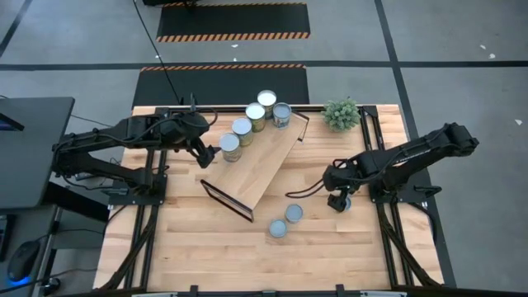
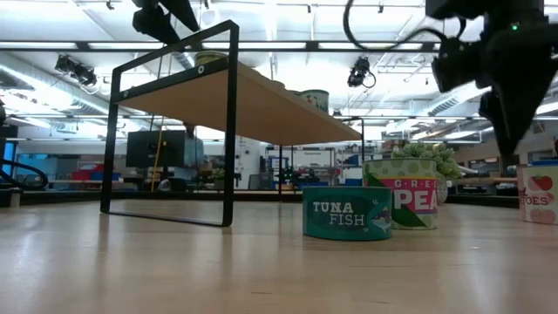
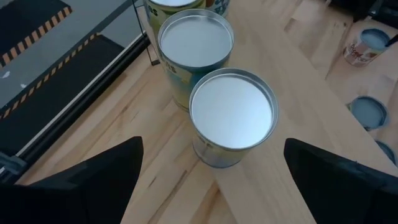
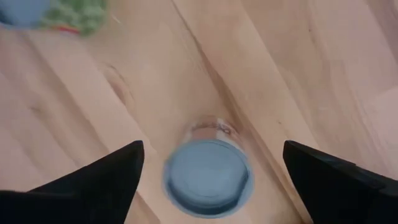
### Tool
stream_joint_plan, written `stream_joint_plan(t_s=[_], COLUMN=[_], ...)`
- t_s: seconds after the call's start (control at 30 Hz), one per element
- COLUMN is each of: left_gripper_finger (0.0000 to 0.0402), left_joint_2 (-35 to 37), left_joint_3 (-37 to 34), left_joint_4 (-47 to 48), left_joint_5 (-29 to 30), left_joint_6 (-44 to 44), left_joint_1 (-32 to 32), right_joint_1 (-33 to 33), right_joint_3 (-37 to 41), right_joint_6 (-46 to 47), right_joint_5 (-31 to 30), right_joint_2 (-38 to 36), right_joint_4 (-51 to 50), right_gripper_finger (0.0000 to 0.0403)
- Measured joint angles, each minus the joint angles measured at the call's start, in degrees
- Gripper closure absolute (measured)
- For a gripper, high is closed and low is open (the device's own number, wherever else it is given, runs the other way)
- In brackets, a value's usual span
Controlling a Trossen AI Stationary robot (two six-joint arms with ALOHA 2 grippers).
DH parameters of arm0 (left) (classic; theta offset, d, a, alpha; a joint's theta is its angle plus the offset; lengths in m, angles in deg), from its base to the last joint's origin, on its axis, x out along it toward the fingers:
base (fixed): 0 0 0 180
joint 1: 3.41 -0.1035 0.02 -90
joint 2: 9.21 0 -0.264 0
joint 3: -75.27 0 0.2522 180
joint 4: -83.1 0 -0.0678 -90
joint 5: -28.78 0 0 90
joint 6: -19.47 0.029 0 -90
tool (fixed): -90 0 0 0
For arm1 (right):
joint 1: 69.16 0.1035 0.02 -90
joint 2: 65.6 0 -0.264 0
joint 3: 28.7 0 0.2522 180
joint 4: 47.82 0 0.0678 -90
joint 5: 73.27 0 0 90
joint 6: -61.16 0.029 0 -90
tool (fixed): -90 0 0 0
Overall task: Pick and place cans onto a shelf
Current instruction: Put the canned tomatoes on the shelf
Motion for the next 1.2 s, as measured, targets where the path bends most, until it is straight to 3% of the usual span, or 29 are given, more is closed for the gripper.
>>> stream_joint_plan(t_s=[0.7,1.0,1.2], left_gripper_finger=[0.0006,0.0006,0.0006], left_joint_2=[0.0,0.0,0.0], left_joint_3=[0.0,0.0,0.0], left_joint_4=[2.7,2.7,2.7], left_joint_5=[0.0,0.0,0.0], left_joint_6=[0.5,0.5,2.2], left_joint_1=[0.0,0.0,0.0], right_joint_1=[0.1,0.2,0.2], right_joint_3=[5.3,10.7,11.9], right_joint_6=[1.5,5.0,5.4], right_joint_5=[5.0,5.2,5.8], right_joint_2=[3.2,3.3,3.3], right_joint_4=[4.1,8.2,8.1], right_gripper_finger=[0.0008,0.0028,0.0070])
